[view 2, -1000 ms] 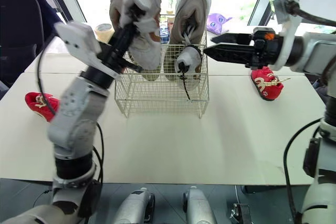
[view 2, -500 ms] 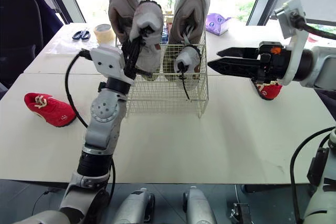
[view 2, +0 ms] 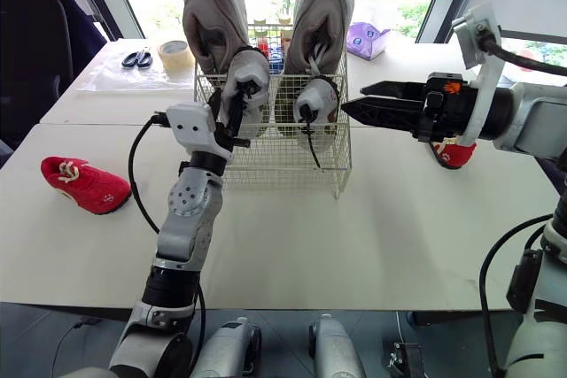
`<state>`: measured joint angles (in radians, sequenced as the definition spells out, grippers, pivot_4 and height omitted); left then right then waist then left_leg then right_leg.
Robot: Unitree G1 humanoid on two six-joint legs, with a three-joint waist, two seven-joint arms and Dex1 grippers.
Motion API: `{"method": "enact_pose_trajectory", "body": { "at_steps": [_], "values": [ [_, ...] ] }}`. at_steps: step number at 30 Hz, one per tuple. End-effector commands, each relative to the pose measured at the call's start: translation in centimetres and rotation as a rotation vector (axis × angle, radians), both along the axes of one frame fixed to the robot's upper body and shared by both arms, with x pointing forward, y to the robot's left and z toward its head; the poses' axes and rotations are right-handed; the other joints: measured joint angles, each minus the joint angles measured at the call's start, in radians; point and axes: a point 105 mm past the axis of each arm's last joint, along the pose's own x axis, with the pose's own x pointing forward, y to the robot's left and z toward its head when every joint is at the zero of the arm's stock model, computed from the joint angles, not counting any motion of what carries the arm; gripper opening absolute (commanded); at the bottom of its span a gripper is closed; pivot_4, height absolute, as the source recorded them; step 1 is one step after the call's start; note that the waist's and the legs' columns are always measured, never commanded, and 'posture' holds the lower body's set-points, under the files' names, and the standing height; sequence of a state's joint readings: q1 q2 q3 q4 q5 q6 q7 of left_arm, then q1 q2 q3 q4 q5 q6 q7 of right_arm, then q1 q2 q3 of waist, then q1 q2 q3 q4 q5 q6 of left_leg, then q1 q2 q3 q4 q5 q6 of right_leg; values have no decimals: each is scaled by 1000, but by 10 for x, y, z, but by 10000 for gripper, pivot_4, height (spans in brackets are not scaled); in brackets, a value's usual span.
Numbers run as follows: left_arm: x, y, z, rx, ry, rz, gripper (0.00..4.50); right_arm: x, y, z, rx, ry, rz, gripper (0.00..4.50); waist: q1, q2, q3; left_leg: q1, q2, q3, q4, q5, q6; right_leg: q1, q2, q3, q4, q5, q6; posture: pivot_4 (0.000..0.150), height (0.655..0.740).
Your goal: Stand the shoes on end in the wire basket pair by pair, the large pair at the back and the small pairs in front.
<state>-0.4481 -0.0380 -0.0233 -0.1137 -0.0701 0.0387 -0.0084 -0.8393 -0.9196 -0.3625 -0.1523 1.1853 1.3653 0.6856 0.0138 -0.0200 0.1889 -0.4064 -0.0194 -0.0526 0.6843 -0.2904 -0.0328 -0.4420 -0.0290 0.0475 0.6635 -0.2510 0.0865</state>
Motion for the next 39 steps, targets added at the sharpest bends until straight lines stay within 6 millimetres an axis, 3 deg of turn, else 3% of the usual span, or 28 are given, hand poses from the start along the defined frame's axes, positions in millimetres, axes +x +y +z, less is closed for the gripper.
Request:
{"method": "enact_pose_trajectory", "body": {
  "at_steps": [1, 14, 18, 20, 22, 23, 26, 30, 34, 36, 39],
  "values": [
    [-18, 3, 22, -24, -51, -53, 29324, -4, 3, 5, 14, -49, 15, 45000, 0, 0, 0, 0, 0, 0, 0, 0, 0, 0, 0, 0, 0, 0, 0, 1500, 7400],
    [-55, 12, 18, 59, 79, -227, 29324, 5, 2, -5, 13, -37, 21, 45000, -1, 0, 0, 0, 0, 0, 0, 0, 0, 0, 1, 0, 0, 0, 0, 1500, 7400],
    [-62, 17, 36, 6, 94, -272, 29324, 9, -1, -6, 28, -43, -4, 45000, -1, 0, 0, 0, 0, -1, 0, 0, 0, 1, 1, 0, 0, 0, 0, 1500, 7400],
    [-68, 19, 57, -78, 51, -356, 34634, 18, -8, -5, 35, -70, -71, 45000, -1, 0, 0, 0, 0, -1, 0, 0, 0, 1, 1, 0, 0, 0, 0, 1500, 7400],
    [-73, 19, 78, -91, 13, -433, 42843, 13, -8, -1, 70, -70, -40, 45000, -1, 0, 0, 0, 0, -1, 1, 0, 0, 1, 1, -1, 0, 0, 0, 1500, 7400],
    [-74, 21, 87, -92, 9, -472, 44515, 15, -12, 0, 78, -81, -61, 45000, -1, 0, 0, 0, 0, -1, 1, 0, 0, 1, 1, -1, 0, 0, 0, 1500, 7400],
    [-76, 27, 105, -48, 34, -562, 44515, 32, -43, -2, 70, -133, -252, 45000, -2, 0, 0, 0, 0, -2, 1, 0, 0, 1, 1, -1, 0, 0, 0, 1500, 7400],
    [-77, 28, 99, 74, 136, -607, 44515, 48, -98, -14, 81, -194, -525, 45000, -3, 0, 0, 2, 0, -1, 1, 0, 0, 2, 1, -1, 0, 0, 0, 1500, 7400],
    [-74, 39, 79, 121, 216, -643, 44515, 52, -154, -68, -80, -208, -811, 45000, -2, 0, 0, 2, 0, -1, 0, 0, 0, 3, 1, -1, -1, 0, 0, 1500, 7400],
    [-47, 52, 98, 104, 110, -460, 44515, 51, -183, -92, -153, -221, -971, 45000, -1, 0, 0, 2, 0, -1, 0, 1, -1, 3, 1, 0, 0, 0, 0, 1500, 7400],
    [-27, 57, 125, 93, -22, -350, 44515, 50, -199, -114, -227, -216, -1070, 45000, -2, 0, 0, 4, -3, 3, 0, 5, -1, 5, 2, 0, -1, 1, 0, 1500, 7400]
  ]
}}
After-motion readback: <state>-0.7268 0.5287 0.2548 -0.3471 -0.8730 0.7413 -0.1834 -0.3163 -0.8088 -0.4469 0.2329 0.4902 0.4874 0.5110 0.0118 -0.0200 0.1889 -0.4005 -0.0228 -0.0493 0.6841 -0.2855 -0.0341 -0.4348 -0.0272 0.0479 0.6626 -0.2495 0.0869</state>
